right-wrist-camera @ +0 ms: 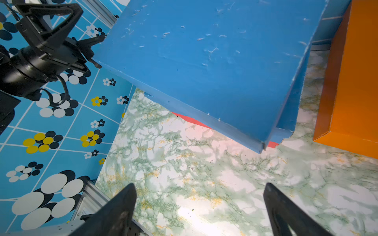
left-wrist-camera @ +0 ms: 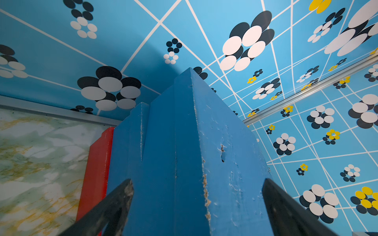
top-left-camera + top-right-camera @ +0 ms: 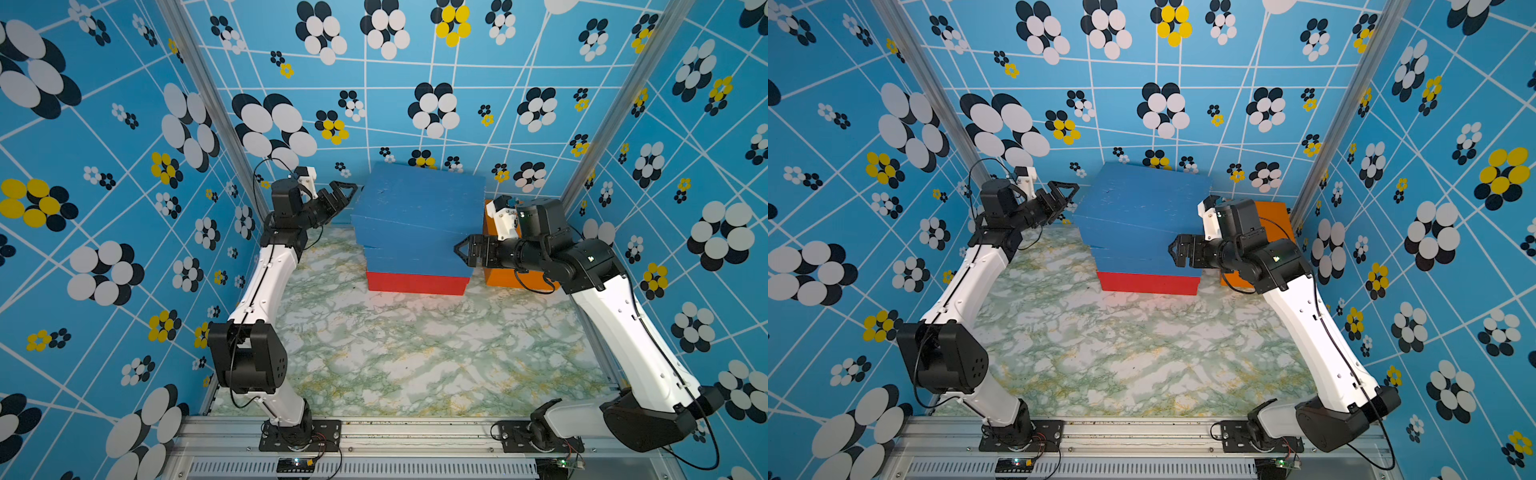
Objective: Stack the shoeboxes
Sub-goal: Place the shoebox at the shoebox, then adjust the shoebox.
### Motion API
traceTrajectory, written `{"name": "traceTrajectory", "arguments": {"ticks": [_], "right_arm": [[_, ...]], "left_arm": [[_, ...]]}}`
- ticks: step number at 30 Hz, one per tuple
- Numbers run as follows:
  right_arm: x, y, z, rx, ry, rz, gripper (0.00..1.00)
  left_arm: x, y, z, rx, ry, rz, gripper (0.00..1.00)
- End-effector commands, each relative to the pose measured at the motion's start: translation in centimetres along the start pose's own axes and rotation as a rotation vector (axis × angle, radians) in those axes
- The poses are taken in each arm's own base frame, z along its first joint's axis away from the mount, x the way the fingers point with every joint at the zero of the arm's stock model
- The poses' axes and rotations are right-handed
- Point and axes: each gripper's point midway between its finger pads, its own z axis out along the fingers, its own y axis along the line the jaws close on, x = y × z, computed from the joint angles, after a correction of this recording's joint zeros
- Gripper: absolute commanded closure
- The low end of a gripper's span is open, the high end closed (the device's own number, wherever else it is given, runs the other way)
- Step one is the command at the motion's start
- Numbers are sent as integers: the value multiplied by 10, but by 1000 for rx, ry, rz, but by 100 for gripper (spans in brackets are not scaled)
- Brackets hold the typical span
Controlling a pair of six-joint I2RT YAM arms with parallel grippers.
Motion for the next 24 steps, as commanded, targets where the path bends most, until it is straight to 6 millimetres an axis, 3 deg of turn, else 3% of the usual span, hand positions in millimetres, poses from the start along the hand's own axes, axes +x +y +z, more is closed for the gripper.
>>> {"name": "traceTrajectory", "arguments": {"ticks": [1,9,24], "right_arm": [[2,-2,8,14,13,-12,1],[6,-3,28,16,79,-21,1],[-17,-15,40,106,49,-50,1]], "left_arm": [[-9,-8,-3,48,-32,10,1],[-8,-2,6,68,-37,-14,0],[18,-4,10,90,-4,-34,0]]}}
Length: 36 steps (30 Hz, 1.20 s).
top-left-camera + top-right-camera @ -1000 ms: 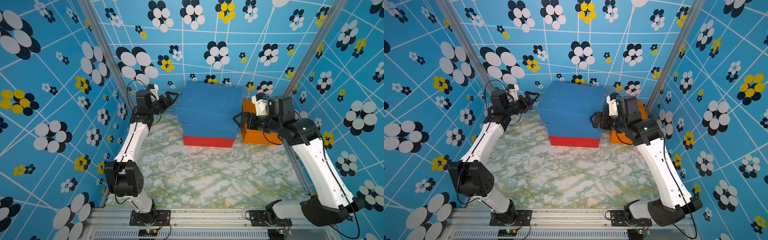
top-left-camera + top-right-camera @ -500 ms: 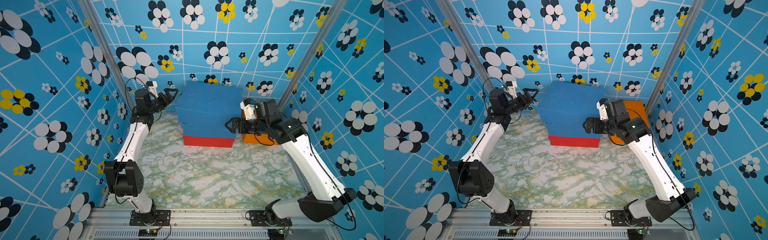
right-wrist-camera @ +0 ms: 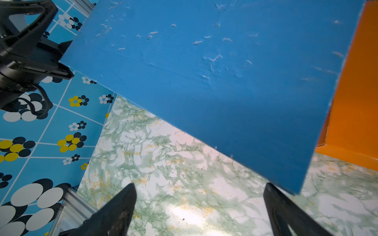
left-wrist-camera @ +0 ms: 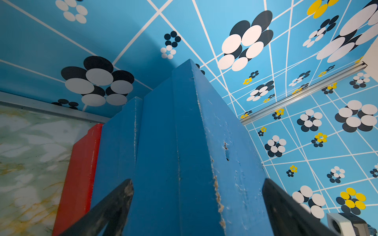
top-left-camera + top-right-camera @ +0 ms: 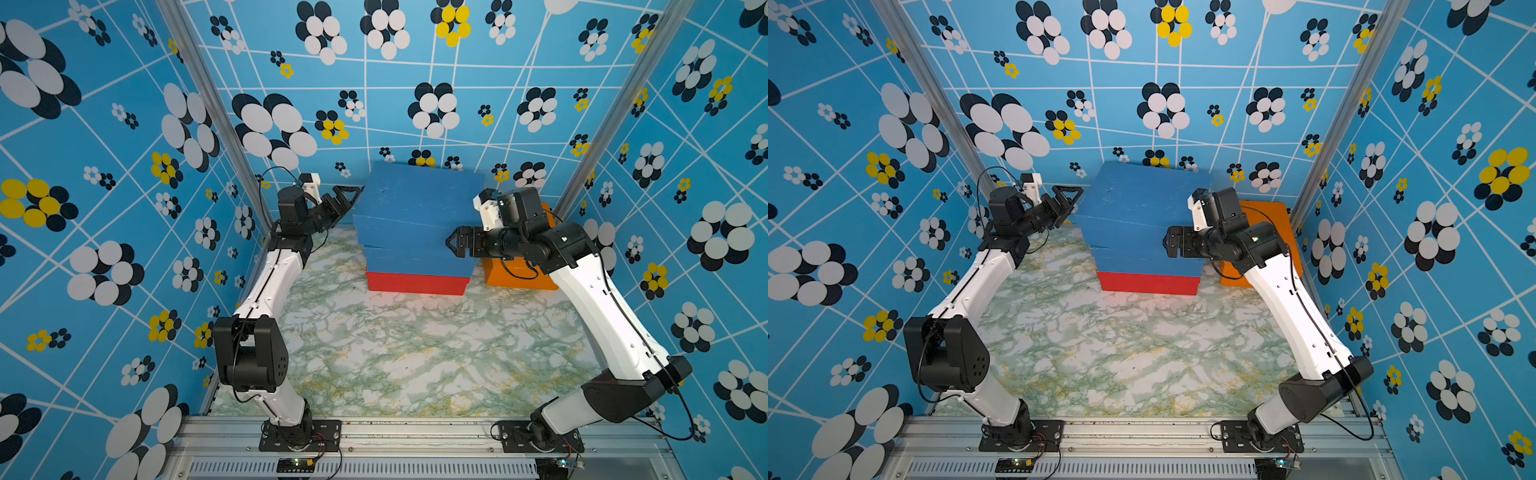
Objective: Stack the shoeboxes
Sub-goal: Adjust the shoebox.
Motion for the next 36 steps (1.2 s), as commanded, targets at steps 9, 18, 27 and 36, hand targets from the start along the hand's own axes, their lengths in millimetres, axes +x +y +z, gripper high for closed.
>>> {"name": "traceTrajectory", "arguments": {"ticks": [9,18,27,36], "right_arm": [[-10,-21,6,80,-3,-2,1],[-13,-30,9,98,-2,4,1],[-18,-37,11,102,-4,19,1],[-20,-39,14,102,-3,25,1]], "left_arm": [[9,-24,3,66,7,35,1],[16,-31,2,75,13,38,1],[18,-42,-5,87,4,48,0],[21,-49,-8,97,9,53,0]]}}
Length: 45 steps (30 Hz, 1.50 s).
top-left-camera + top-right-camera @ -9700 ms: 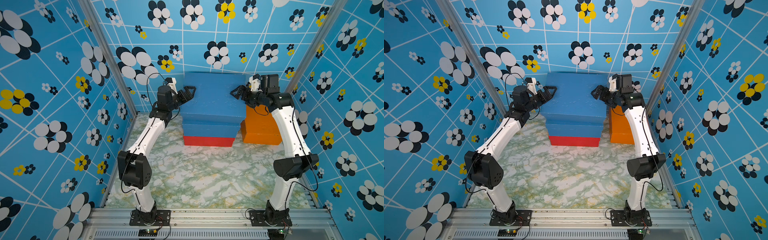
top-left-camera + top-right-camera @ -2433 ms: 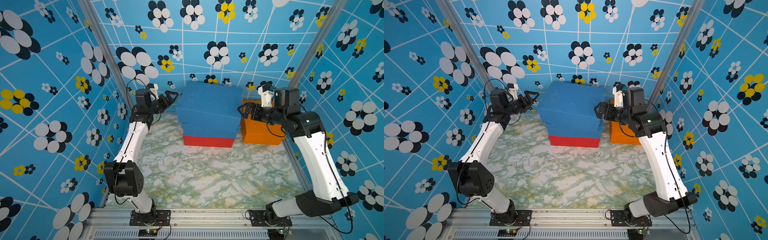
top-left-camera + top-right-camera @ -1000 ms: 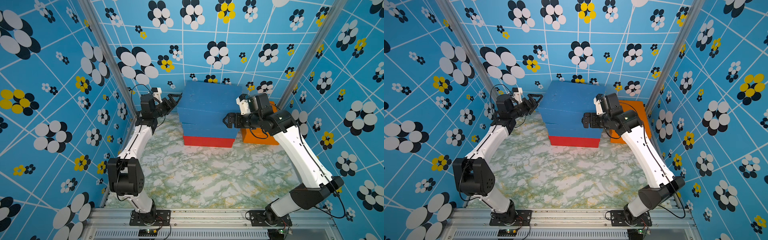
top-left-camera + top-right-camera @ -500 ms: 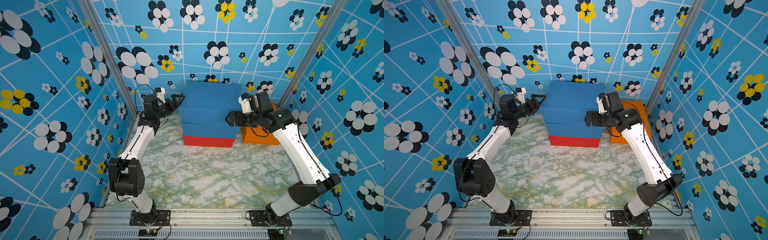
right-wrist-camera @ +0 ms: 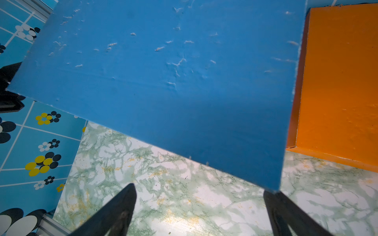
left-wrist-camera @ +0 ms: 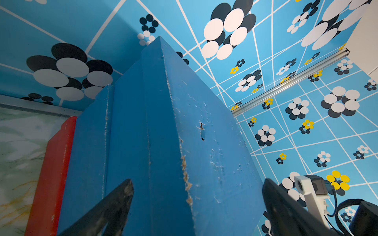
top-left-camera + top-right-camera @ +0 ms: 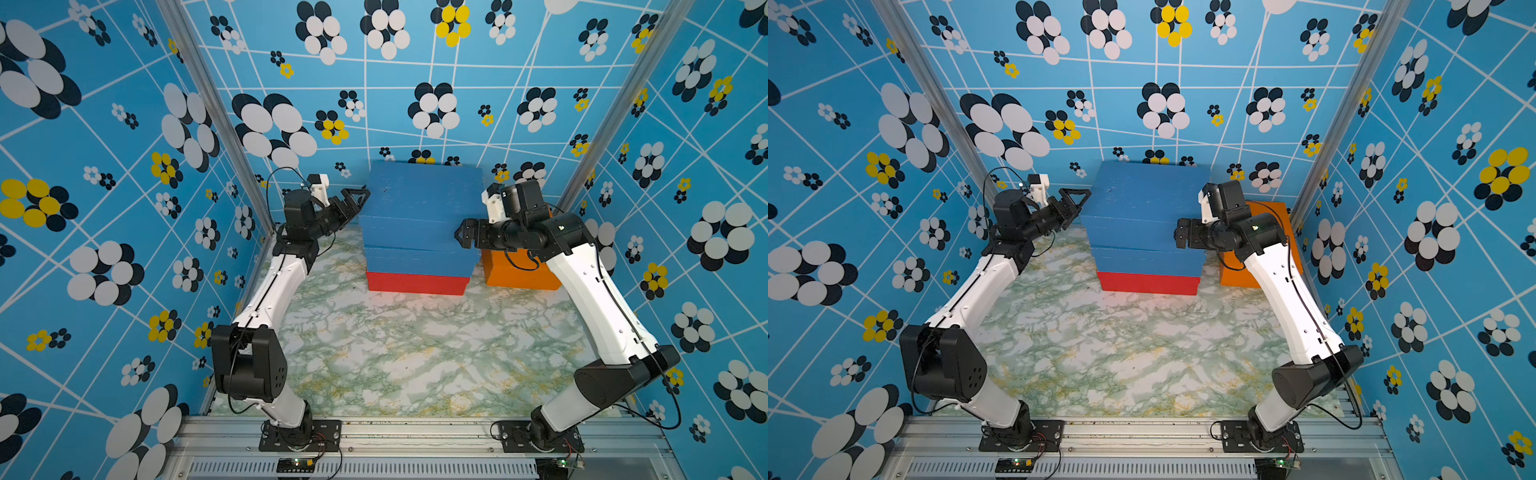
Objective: Stack the shoeboxes
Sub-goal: Adjust the shoebox.
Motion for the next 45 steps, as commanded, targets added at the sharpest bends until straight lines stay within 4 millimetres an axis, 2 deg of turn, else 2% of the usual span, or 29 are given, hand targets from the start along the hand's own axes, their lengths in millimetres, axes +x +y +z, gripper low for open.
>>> {"name": "traceTrajectory", "arguments": {"ticks": [1,13,29,45], "right_arm": [[-4,-2,1,5,-3,-11,1],[-9,-8,3,15,-8,1,1],[-14,-14,6,25,-15,9,1],[-16,-16,4,29,-21,9,1]], "left_arm": [[2,-17,-4,36,-9,30,1],[12,-19,1,46,8,28,1],[13,-32,-12,52,-14,35,1],[19,-40,-15,64,-8,37,0]]}}
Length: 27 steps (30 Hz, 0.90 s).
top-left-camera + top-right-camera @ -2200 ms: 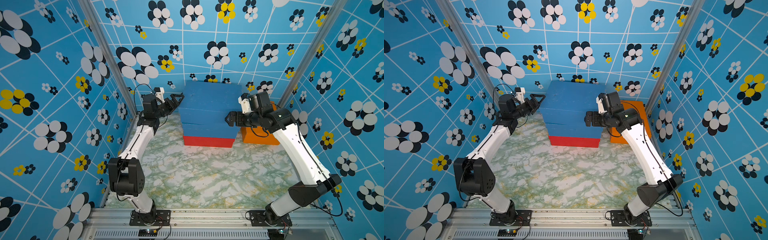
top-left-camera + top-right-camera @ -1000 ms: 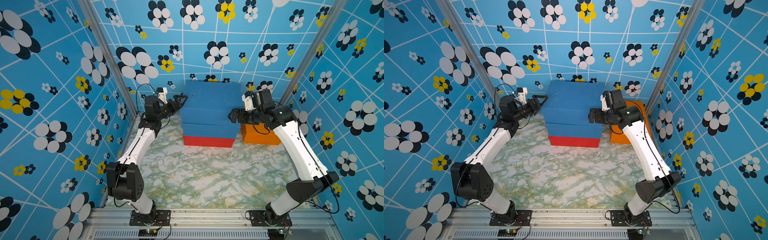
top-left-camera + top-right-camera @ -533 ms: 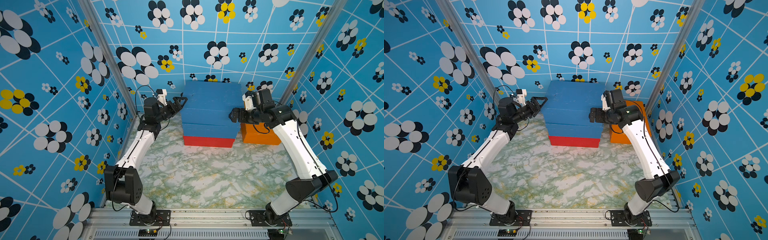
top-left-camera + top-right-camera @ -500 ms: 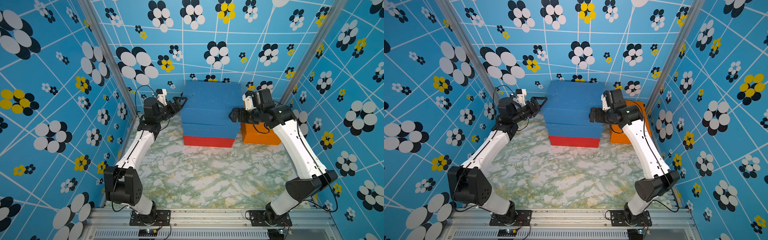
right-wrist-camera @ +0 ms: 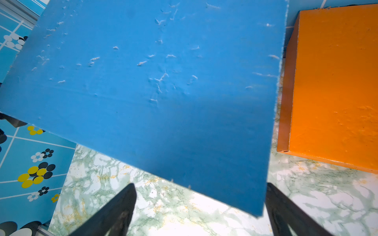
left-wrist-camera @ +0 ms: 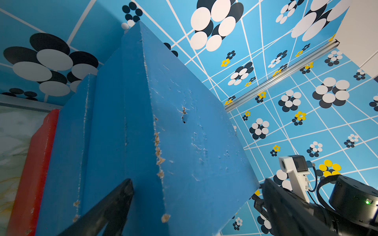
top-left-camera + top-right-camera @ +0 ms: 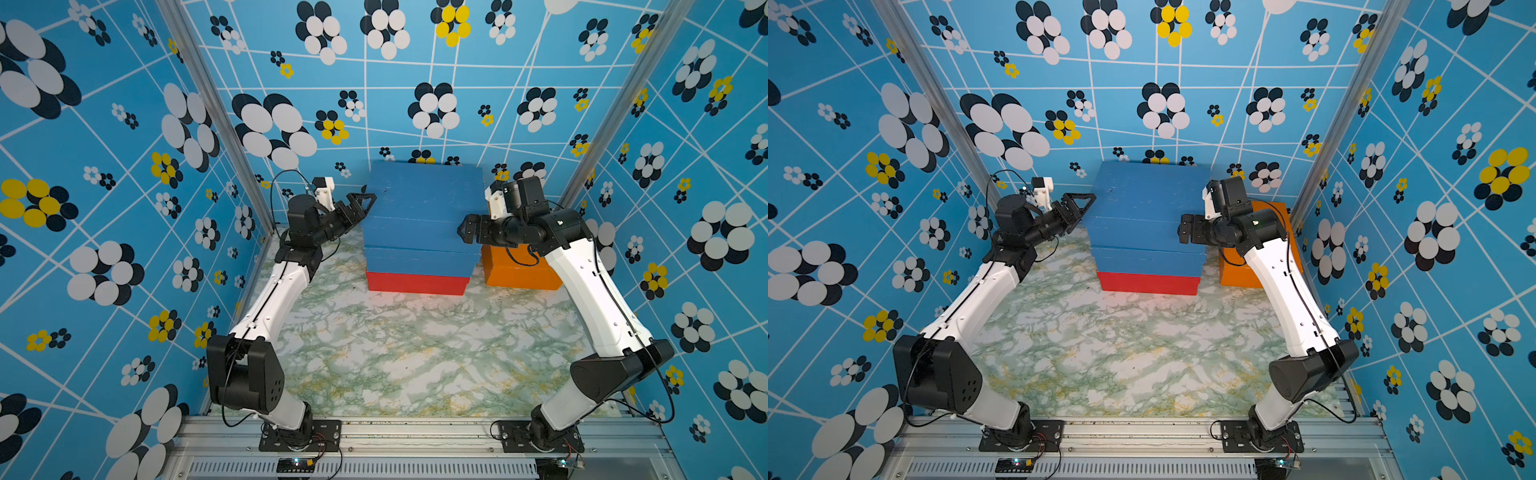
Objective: Stack the shoeboxes
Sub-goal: Adjust the shoebox.
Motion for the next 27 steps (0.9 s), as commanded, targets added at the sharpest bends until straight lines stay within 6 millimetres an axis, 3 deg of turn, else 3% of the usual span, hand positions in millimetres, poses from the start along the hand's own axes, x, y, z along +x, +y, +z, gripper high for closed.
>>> {"name": "traceTrajectory", "arguments": {"ticks": [1,17,22,27], "right_arm": [[-7,-2,-5,3,-18,-17,1],[-7,-11,-9,34,-26,-13,1],[-6,-32,-31,83,-76,33,1],[20,-61,-45,135,-93,101,1]], "left_arm": [[0,-20,-10,36,-19,27,0],[0,-25,-21,27,-39,38,1],[-11,-31,-36,23,-74,53,0],[-21,-33,-54,10,-111,70,0]]}}
